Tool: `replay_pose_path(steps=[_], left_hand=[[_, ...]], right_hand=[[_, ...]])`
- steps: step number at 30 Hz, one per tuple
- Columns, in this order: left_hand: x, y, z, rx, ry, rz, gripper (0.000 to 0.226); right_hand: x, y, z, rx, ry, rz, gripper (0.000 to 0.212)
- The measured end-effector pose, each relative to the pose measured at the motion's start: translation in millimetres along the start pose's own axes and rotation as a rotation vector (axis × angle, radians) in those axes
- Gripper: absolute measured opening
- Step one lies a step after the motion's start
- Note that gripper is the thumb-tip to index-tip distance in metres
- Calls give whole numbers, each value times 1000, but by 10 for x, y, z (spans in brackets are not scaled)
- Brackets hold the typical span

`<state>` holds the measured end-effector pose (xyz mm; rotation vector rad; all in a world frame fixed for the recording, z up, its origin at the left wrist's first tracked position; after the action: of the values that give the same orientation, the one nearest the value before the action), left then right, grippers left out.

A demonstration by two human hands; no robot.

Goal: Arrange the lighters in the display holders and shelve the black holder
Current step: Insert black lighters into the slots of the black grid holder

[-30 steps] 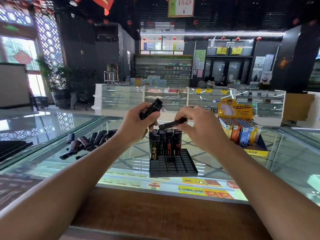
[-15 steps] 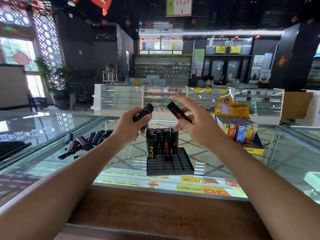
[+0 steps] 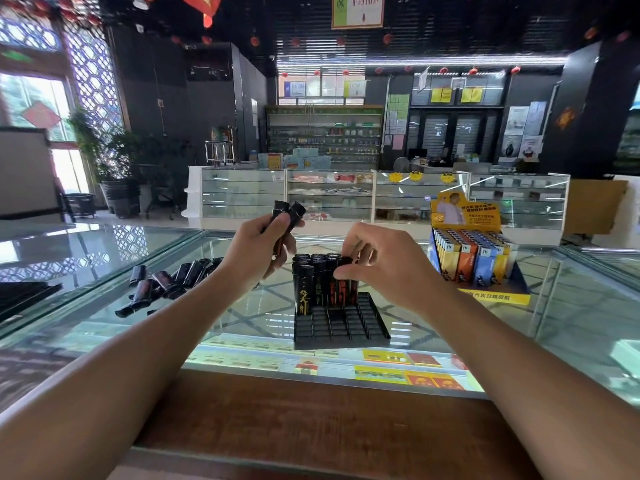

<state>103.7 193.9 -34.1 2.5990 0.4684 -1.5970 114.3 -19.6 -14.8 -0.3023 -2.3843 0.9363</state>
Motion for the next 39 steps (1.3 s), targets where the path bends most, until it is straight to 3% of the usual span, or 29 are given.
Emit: replay_pose_path(steps=[11, 15, 20, 25, 30, 35, 39], left_hand=[[-122, 4, 40, -31, 25, -70, 8], [-142, -23, 34, -64, 17, -53, 9], [-160, 5, 56, -7, 35, -19, 14], [-308, 136, 126, 93, 99, -35, 11], [-424, 205, 170, 136, 168, -102, 7], [-352, 61, 120, 20, 130, -77, 12], [-268, -13, 71, -15, 92, -71, 16]], right_hand=[[-43, 62, -17, 8, 17, 29, 27], [-55, 38, -15, 40, 10, 65, 24], [36, 23, -23, -47, -89, 150, 12], [23, -69, -16, -237, 35, -103, 25], [46, -49, -54, -276, 44, -286, 10], [-39, -283, -45, -373, 54, -320, 19], [-73, -448, -18, -349, 65, -403, 5]])
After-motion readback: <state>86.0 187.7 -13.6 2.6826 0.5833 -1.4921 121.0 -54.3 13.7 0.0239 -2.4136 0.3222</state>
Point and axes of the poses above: each hand's wrist, its own z-axis away from the middle knuckle, its own y-axis out of the palm, x = y × z, the point moved 8 cm from there along -z, towards the middle knuckle, and after that the axes turned 1 degree about z, right-handed, at the moved point
